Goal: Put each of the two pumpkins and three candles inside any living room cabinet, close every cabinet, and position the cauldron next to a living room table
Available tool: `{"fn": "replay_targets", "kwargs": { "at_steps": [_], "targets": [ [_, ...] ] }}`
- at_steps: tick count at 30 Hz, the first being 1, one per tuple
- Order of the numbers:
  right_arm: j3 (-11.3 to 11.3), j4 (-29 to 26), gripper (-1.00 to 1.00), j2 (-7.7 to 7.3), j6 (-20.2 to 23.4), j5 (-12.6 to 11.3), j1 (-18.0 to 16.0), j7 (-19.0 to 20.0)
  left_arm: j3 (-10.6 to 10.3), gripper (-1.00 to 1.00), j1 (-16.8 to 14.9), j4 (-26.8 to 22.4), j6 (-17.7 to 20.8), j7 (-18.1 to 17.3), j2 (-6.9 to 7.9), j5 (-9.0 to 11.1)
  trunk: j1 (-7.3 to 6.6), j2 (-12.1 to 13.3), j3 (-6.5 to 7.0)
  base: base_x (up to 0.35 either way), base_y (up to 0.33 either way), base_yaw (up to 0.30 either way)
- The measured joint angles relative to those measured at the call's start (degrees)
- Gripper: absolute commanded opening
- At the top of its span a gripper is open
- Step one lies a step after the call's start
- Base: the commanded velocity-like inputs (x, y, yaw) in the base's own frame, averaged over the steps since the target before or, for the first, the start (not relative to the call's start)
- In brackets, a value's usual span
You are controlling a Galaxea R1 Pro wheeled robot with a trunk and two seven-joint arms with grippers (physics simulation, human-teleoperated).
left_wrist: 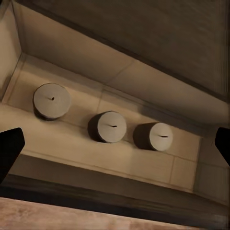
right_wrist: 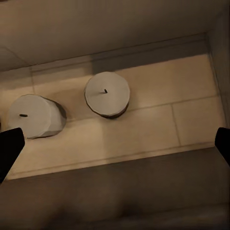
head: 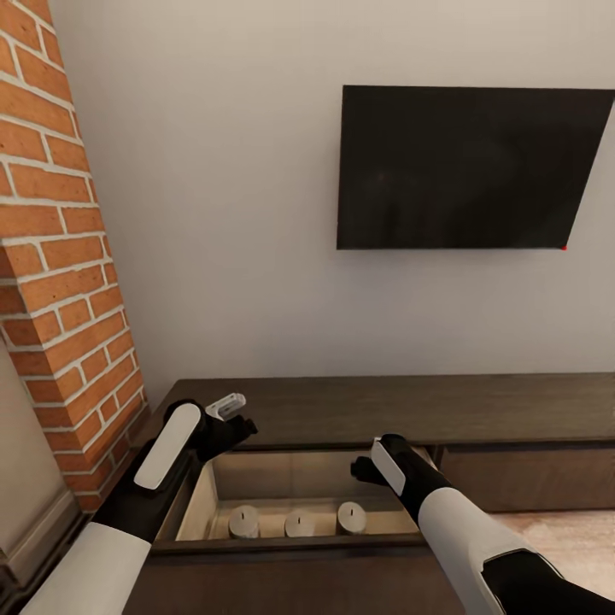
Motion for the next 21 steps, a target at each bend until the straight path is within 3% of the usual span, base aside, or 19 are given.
{"fn": "replay_targets", "kwargs": {
  "at_steps": [8,13,21],
  "targets": [
    [0.09,-0.01,1.0,0.06,-1.84,0.0,0.03,0.01,0.0,1.0,-0.01,0.0,-0.07,0.02,-0.54,-0.74,-1.76,3.21,1.44,0.0,0.0,0.0],
    [0.06,0.0,1.0,0.12,-2.51,0.0,0.06,0.0,-0.1,1.0,-0.01,0.25,-0.14,0.01,-1.71,-1.86,-2.86,5.21,2.33,0.0,0.0,0.0],
    [0.04,-0.02,1.0,0.43,-2.64,-0.01,0.07,0.0,-0.1,1.0,-0.01,0.27,-0.13,0.0,-1.96,-2.02,-4.61,8.42,3.77,-0.028,0.0,0.0]
  ]
}}
